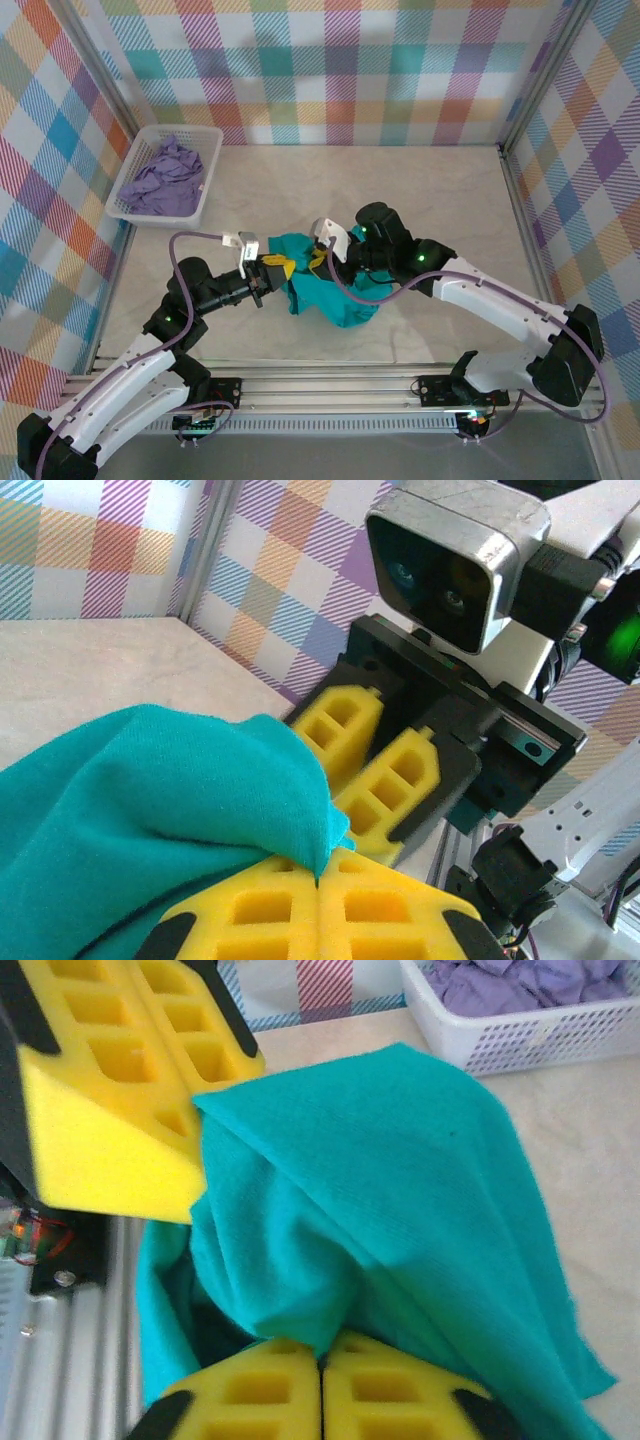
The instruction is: Fold the inside-out t-shirt
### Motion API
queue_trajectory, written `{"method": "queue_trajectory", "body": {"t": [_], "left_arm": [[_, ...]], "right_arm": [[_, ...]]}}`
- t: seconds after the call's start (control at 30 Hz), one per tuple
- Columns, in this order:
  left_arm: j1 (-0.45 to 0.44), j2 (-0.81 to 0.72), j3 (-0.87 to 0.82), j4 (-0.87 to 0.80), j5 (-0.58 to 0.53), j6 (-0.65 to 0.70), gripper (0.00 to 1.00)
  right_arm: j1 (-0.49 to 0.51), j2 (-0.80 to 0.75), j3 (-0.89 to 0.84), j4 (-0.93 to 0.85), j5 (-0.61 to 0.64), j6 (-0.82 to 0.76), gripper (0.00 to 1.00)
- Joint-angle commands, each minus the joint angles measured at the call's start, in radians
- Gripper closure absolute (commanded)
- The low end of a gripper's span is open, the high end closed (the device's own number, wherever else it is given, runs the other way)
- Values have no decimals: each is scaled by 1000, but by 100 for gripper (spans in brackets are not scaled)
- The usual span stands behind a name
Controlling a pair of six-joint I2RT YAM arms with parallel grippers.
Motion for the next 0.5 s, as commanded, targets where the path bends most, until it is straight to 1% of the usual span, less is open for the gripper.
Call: {"method": "queue_trajectory", "body": {"t": [0.0,0.07,0.13,0.17,0.27,0.37,0.47], "left_arm": [[-4,-11,46,-38,-56,27,100],[-5,-16,50,-82,-122,46,100],[-5,-13,47,-107,-181,57,100],[-5,-9,44,-115,-195,62,100],[-5,19,39,-103,-166,68,97],[-6,52,46,-101,-110,59,88],[-7,43,51,-129,-123,56,74]], "right_arm": [[2,-13,34,-18,-72,-23,100],[-18,-43,48,-53,-107,-12,100],[-66,-63,67,-61,-218,42,100],[-97,-67,75,-46,-295,92,100],[-167,-42,89,27,-468,287,100],[-208,10,102,106,-584,453,100],[-228,48,106,146,-623,546,100]]}}
